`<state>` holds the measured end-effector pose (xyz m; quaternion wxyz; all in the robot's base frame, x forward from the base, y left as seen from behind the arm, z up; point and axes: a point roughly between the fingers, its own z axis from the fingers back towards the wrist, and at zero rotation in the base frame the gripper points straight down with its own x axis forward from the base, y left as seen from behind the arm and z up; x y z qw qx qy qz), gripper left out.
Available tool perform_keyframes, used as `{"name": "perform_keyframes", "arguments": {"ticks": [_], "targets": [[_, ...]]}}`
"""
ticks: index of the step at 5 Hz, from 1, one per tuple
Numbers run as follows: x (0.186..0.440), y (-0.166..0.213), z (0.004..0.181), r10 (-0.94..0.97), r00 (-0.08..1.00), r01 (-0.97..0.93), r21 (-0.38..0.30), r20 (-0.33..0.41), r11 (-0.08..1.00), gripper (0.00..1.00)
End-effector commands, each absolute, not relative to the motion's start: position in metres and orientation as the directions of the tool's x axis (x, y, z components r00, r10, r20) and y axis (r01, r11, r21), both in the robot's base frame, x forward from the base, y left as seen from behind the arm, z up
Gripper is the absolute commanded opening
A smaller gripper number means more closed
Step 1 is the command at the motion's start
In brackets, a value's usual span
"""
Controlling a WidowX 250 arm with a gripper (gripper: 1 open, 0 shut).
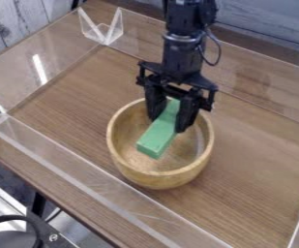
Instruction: Remove the green block from inside the brown bowl and put it on the table
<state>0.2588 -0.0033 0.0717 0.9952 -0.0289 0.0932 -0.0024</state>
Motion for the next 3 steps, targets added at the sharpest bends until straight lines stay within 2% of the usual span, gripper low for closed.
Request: {"name": "perform_keyframes", "arguments": {"ticks": [1,3], "targets": [[0.273,-0.010,0.097,-0.017,0.995,0.012,-0.063,-0.094,0.998,0.00],[0.283,-0.035,0.102,-0.049,0.996,0.043,-0.081,-0.077,0.996,0.00]]}}
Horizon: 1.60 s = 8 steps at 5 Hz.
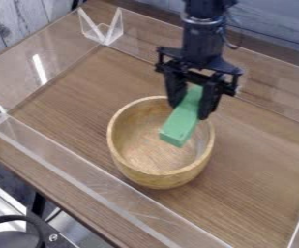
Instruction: Remove the green block from inside the brown bowl and put it on the table
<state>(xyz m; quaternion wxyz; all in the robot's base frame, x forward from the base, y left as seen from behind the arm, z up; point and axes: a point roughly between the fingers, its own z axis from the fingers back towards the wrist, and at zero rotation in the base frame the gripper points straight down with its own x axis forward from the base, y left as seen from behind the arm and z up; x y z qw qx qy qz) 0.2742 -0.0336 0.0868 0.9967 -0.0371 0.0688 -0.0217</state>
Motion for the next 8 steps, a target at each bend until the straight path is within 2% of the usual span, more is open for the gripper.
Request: {"name": "perform_keyframes", "arguments": {"ticks": [1,5,7,8], "targets": [[0.293,-0.054,0.100,-0.067,0.995,0.060,-0.090,-0.074,0.994,0.00],[0.310,-0.102,0.066,-0.162,0.983,0.151,-0.114,-0.092,0.982,0.00],[0.312,-0.109,0.048,-0.185,0.977,0.173,-0.122,-0.102,0.977,0.00],[0.312,-0.108,0.050,-0.183,0.978,0.170,-0.124,-0.102,0.978,1.00]]}}
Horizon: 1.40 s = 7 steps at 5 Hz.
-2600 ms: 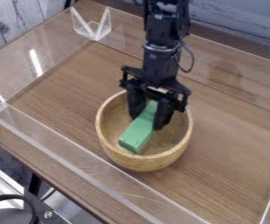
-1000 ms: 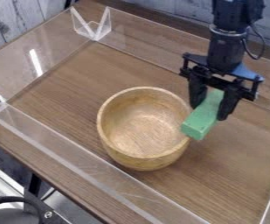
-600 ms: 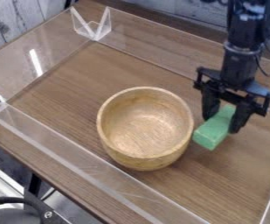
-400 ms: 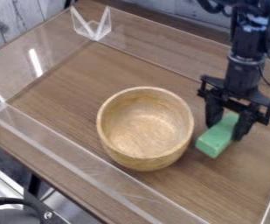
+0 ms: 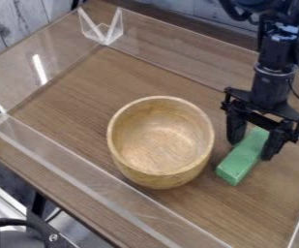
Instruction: Remove the green block from inside the brown bowl and put it on the table
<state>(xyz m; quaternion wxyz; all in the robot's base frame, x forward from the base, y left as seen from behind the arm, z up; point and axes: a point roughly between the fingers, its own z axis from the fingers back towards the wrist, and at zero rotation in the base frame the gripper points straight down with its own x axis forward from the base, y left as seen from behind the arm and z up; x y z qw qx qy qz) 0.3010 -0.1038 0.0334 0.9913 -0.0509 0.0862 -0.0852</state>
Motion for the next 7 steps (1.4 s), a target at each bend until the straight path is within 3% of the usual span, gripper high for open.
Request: {"name": "perform_keyframes", "arguments": {"ticks": [1,3,5,6,7], "targets": [[0.311,-0.107,0.054,-0.181,0.979,0.168,-0.127,-0.097,0.978,1.00],[0.308,-0.104,0.077,-0.176,0.983,0.168,-0.135,-0.048,0.976,1.00],[0.300,-0.088,0.142,-0.154,0.986,0.162,-0.126,0.068,0.979,1.00],[0.291,-0.079,0.149,-0.157,0.985,0.165,-0.125,0.077,0.978,1.00],[0.292,-0.080,0.140,-0.164,0.984,0.172,-0.119,0.070,0.978,1.00]]}}
